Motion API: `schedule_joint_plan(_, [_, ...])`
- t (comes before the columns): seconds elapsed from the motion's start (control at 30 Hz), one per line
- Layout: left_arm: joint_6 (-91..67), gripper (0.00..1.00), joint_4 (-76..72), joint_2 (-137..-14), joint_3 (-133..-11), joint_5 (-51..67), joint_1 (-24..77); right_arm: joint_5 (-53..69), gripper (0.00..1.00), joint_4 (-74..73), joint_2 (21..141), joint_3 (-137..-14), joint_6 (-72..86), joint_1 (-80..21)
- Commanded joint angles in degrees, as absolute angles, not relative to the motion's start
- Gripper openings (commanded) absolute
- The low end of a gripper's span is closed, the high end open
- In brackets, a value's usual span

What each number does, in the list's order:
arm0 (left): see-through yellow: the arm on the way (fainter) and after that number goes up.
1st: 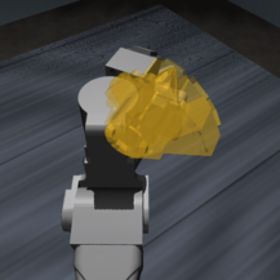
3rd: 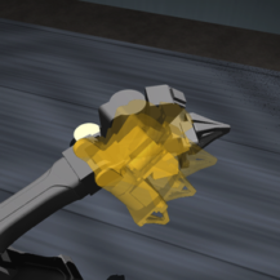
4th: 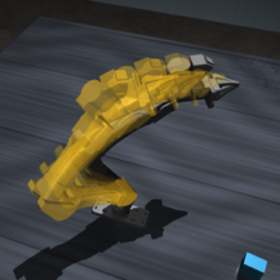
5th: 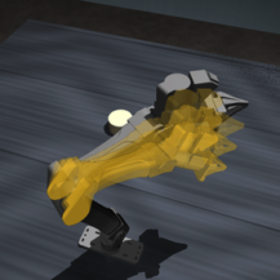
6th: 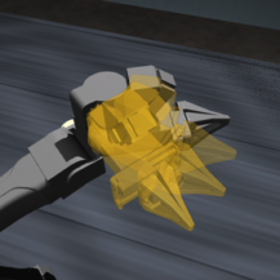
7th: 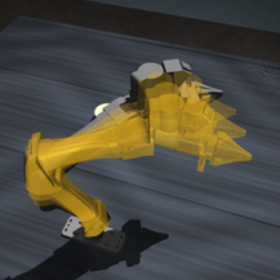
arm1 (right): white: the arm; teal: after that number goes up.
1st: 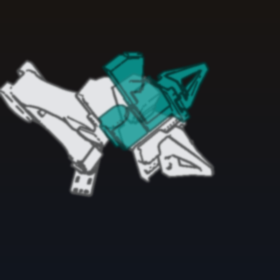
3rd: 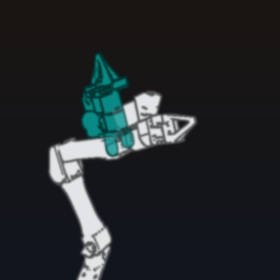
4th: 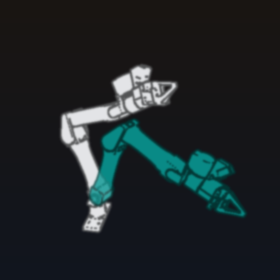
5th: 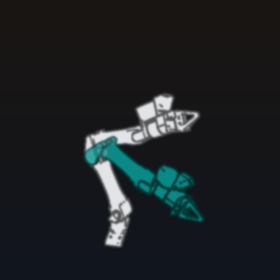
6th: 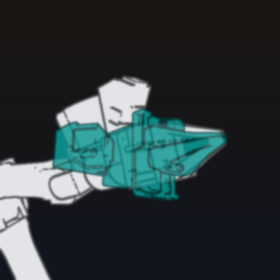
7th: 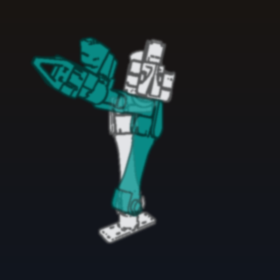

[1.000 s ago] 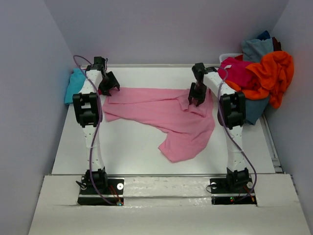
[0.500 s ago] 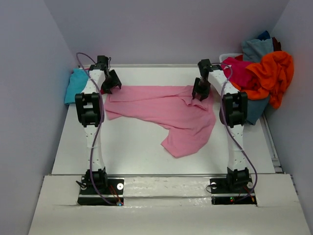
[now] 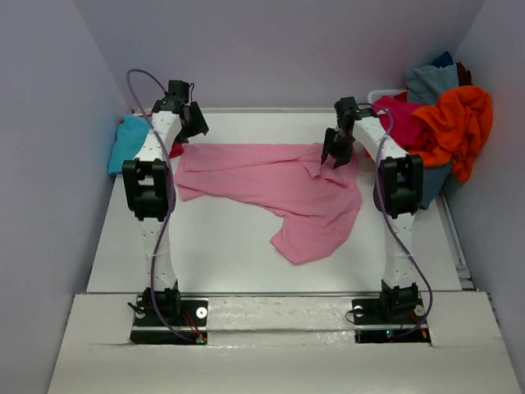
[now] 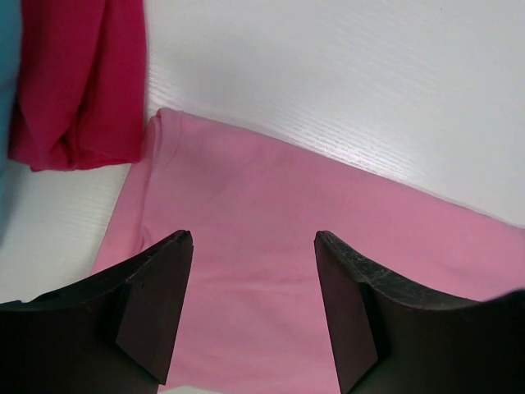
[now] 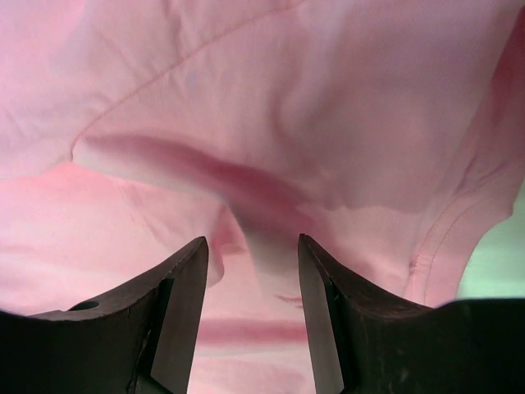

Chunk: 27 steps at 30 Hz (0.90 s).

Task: Fold and stack the t-shirts
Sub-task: Smooth out the 1/3-folded T-shirt at the center of the board.

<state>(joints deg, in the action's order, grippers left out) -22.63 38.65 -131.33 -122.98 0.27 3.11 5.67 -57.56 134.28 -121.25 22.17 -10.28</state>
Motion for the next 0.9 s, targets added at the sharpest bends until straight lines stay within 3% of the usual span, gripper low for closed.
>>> schedule_joint_plan(0.0, [-23.0,0.73,38.1,-122.8,-118.3,-3.6,3.8,8.1,0.54,-56.2,128.5,-118.3,21.1,-11.7])
schedule_joint_plan(0.4, [-26.5,0.73,33.8,-104.4,-93.7,3.3,4.9,9.0,0.54,-57.3,116.6,-104.3,22.9,-15.1])
schedule_joint_plan(0.87, [-29.9,0.73,29.4,-87.7,-68.5,6.0,6.1,12.0,0.53,-56.6,104.9,-87.2,27.4,-27.2])
